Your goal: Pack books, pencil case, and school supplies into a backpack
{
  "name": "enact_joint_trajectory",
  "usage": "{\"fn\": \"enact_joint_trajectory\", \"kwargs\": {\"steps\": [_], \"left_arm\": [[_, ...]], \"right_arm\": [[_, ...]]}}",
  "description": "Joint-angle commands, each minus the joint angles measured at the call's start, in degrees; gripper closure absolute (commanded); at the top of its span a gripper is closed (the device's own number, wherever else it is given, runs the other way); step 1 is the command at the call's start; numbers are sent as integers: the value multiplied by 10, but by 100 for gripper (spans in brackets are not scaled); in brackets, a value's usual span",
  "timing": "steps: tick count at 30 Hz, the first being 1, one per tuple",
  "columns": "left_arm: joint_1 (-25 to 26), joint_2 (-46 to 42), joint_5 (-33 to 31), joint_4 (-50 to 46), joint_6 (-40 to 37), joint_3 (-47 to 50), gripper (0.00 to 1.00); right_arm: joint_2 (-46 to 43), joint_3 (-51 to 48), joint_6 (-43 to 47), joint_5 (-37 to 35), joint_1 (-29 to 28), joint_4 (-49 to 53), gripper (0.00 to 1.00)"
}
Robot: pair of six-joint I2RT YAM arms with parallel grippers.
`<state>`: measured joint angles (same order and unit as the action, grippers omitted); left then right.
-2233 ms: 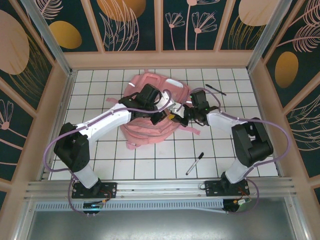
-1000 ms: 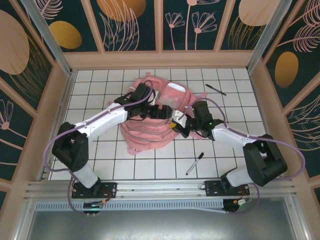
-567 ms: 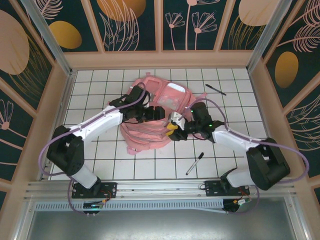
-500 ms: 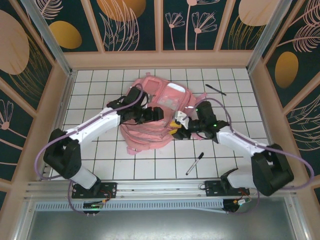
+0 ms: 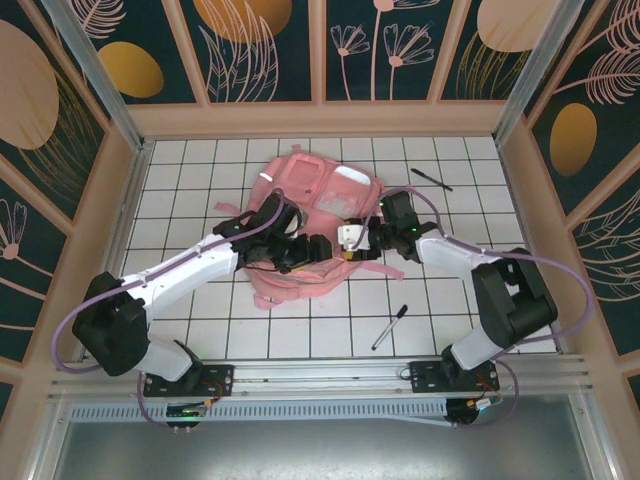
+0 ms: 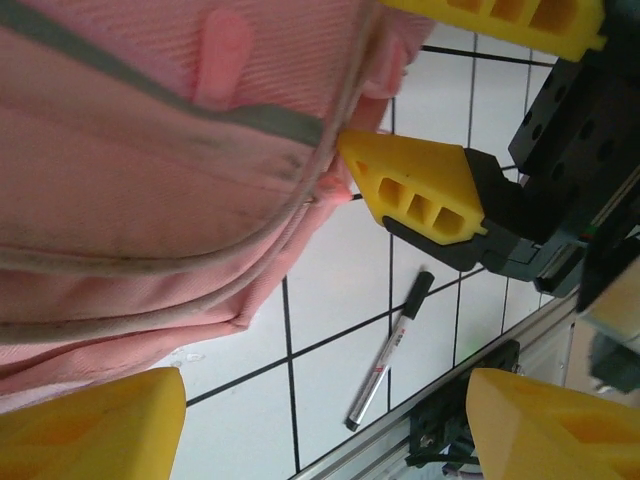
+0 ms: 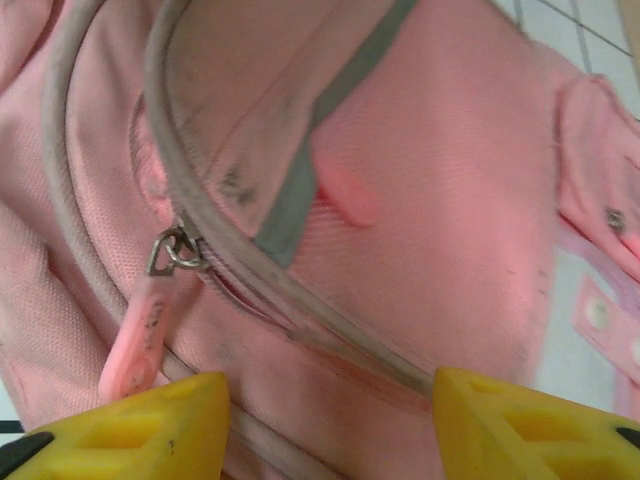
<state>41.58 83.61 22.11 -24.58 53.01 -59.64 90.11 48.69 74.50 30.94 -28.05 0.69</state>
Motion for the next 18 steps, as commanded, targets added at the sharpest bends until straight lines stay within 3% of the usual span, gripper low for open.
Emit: {"fn": "enact_joint_trajectory", "kwargs": {"steps": [1, 11, 18], "left_arm": [[-3, -14, 18, 45, 65, 33, 29], [-5, -1, 4, 43, 63, 36, 31], [-16, -19, -22, 34, 68, 50, 33]], "right_arm": [[27, 23, 66, -33, -17, -35, 45], [23, 28, 10, 21, -48, -54, 45], [46, 17, 70, -43, -61, -60, 45]]}}
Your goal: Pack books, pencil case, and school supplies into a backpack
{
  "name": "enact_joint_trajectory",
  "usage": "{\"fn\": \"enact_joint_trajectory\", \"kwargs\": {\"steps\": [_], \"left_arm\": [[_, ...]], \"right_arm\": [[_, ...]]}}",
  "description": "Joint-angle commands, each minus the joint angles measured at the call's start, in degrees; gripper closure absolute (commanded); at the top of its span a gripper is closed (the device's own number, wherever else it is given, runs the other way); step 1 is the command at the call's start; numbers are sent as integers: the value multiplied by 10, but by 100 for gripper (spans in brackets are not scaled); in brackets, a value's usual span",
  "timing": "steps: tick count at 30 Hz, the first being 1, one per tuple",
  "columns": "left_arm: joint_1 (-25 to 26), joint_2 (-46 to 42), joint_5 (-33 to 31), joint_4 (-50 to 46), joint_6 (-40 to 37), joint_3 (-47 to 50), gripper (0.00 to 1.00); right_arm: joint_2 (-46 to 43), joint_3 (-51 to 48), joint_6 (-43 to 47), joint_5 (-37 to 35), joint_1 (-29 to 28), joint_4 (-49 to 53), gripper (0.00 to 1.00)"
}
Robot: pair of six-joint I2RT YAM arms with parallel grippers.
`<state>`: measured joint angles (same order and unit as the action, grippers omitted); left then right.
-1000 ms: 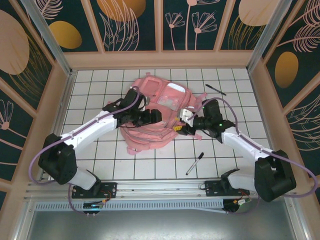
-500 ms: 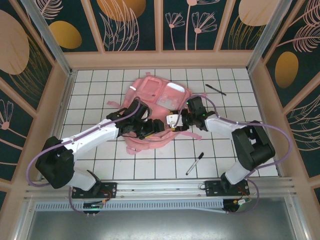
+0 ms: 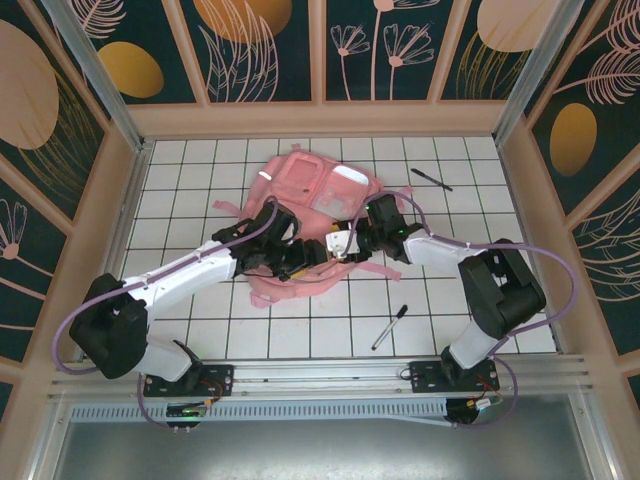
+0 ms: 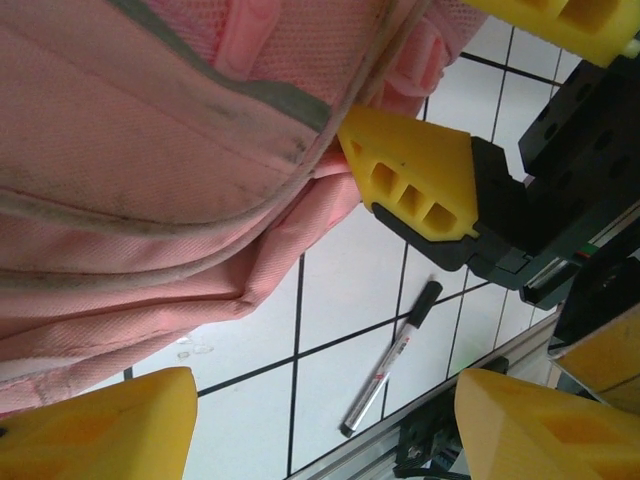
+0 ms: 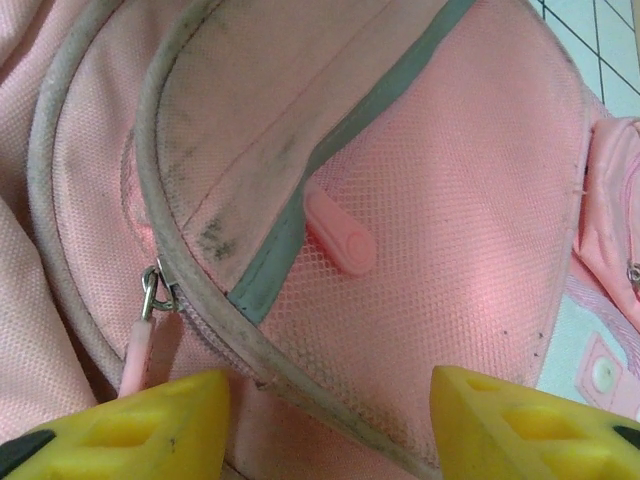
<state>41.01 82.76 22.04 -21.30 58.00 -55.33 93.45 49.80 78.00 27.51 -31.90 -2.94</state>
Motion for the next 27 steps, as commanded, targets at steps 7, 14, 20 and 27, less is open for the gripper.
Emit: {"fn": "enact_joint_trajectory", "kwargs": {"steps": [7, 14, 20, 27], "left_arm": [[-29, -55, -35, 20, 45, 56, 37], [-50, -78, -50, 3, 32, 65, 38], [-58, -78, -27, 29, 27, 49, 36], [-58, -66, -83, -14, 19, 31, 40]], "right_arm": [[29, -23, 24, -24, -49, -104, 46], [1, -44, -101, 45, -47, -190, 91], [-14, -26, -306, 132, -47, -286, 100], [-3, -15, -442, 159, -60, -374, 100]]}}
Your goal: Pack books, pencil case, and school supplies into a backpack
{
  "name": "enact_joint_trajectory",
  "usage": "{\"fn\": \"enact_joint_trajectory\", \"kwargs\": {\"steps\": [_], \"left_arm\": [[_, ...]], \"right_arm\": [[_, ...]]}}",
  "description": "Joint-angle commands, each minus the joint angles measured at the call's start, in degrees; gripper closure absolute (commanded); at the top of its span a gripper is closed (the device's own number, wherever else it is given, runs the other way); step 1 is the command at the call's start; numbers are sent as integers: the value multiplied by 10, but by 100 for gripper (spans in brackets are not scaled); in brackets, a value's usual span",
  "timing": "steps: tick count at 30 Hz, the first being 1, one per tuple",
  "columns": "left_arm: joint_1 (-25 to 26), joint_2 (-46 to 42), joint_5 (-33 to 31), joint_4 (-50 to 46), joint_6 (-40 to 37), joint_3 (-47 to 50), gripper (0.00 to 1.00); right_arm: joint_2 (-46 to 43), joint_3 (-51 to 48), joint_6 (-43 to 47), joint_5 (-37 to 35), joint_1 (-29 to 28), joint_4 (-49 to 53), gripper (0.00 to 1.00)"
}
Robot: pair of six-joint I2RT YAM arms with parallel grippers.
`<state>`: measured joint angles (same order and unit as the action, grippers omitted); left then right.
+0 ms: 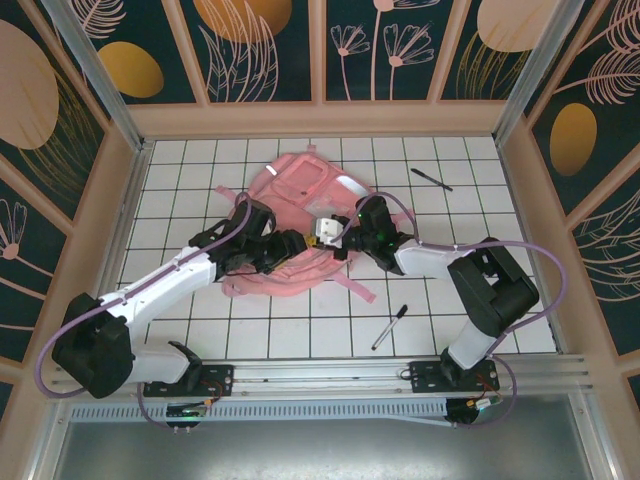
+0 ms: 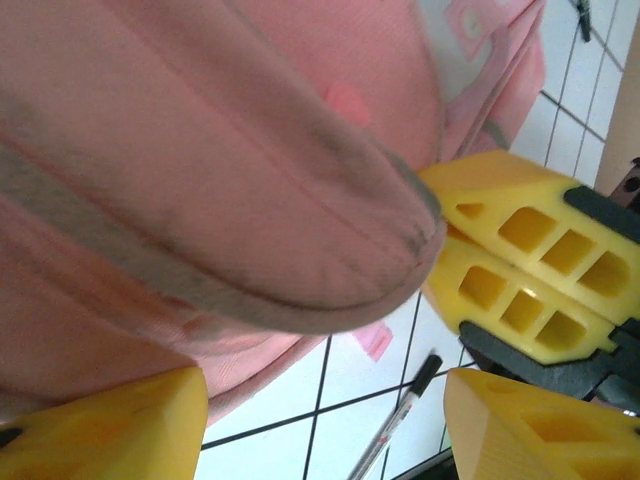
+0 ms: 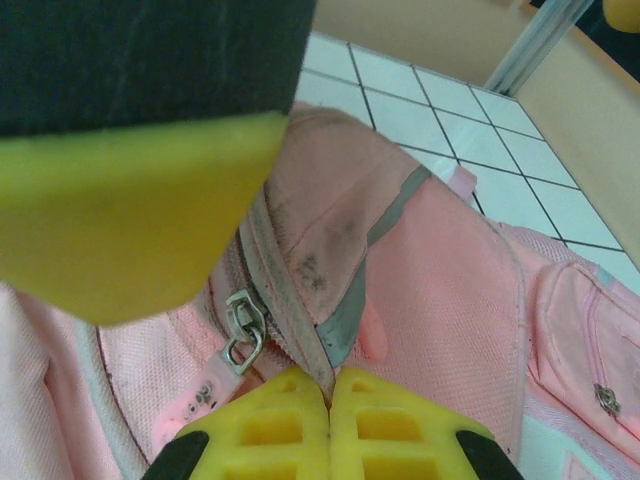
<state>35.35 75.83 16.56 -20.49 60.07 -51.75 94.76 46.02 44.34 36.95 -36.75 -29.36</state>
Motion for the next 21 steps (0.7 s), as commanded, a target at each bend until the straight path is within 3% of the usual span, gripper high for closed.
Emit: {"fn": "enact_joint_trajectory", "kwargs": {"steps": [1, 5, 8, 12, 17, 21], "left_arm": [[-1, 4, -34, -23, -1, -2, 40], [-1, 9, -42, -20, 7, -6, 39], [-2, 7, -106, -50, 15, -6, 40], [-4, 17, -173, -71, 20, -1, 49], [-5, 21, -200, -58, 23, 21, 56], [-5, 6, -215, -76, 1, 20, 72]], "right_arm": [[-15, 26, -109, 65, -16, -109, 100], [-5, 34, -113, 63, -33, -106, 100], [-3, 29, -127, 63, -49, -130, 100], [-8, 26, -140, 40, -72, -154, 100], [-13, 31, -131, 33, -84, -141, 100], [-21, 27, -82, 16, -84, -97, 100]]}}
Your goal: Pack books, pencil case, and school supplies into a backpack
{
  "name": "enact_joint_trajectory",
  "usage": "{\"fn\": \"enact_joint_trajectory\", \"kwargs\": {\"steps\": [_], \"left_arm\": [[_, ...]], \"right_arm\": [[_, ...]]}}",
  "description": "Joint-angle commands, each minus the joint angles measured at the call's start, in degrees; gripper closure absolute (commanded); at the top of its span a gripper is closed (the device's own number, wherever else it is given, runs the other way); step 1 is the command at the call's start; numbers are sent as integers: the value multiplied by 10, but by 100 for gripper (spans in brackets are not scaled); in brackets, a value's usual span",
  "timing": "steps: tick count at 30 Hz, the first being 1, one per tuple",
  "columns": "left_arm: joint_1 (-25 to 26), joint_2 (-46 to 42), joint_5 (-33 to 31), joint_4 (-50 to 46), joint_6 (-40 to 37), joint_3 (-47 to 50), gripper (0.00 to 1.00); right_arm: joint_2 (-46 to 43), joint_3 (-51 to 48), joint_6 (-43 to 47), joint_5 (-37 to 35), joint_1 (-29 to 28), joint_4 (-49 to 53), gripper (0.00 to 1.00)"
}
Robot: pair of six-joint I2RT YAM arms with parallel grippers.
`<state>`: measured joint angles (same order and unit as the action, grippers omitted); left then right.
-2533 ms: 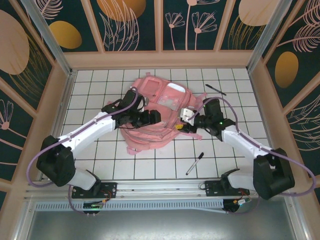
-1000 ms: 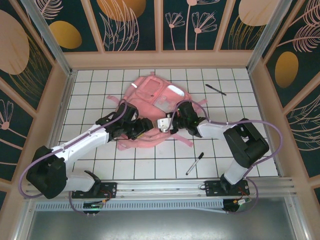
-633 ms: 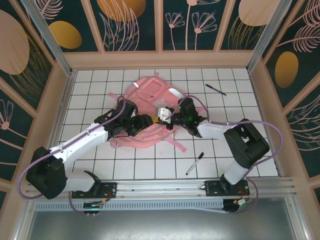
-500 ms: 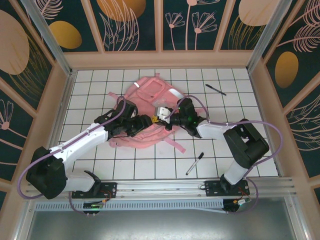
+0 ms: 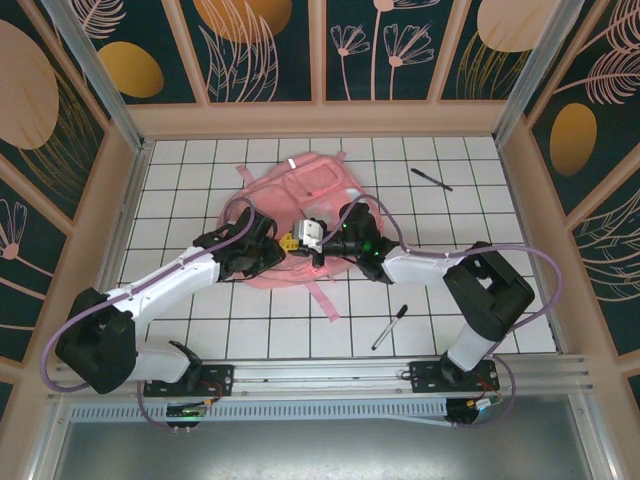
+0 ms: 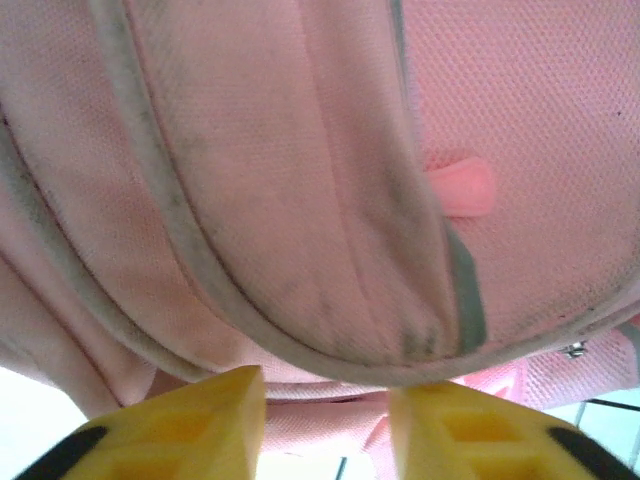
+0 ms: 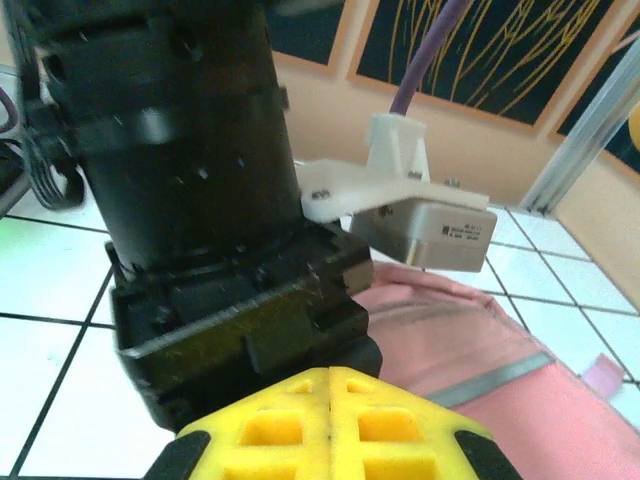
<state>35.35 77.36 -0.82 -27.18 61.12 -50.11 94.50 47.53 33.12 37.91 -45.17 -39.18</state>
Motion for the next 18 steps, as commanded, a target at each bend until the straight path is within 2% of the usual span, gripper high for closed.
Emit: {"fn": "enact_joint_trajectory", "kwargs": {"steps": [1, 5, 6, 8, 9, 10, 12, 18], "left_arm": [[-6, -17, -43, -9, -18, 8, 76], [-9, -37, -49, -8, -53, 32, 100], [-11, -38, -47, -9, -62, 33, 100], [-11, -41, -36, -9, -76, 33, 100], [-11, -43, -31, -7, -80, 36, 100], [-11, -47, -24, -1, -83, 41, 100], [-12, -56, -5, 21, -92, 56, 100], [-16, -92, 12, 25, -86, 72, 94]], "right_arm": [[-20, 15, 54, 5, 0, 28, 100], [-21, 34, 160, -10, 2, 147, 100], [-19, 41, 186, -10, 6, 181, 100], [-5, 68, 240, -18, 11, 267, 62], [4, 79, 256, -28, 10, 291, 53], [14, 88, 272, -36, 11, 309, 49], [32, 98, 289, -56, 11, 316, 45], [86, 118, 333, -121, 11, 300, 46]]}}
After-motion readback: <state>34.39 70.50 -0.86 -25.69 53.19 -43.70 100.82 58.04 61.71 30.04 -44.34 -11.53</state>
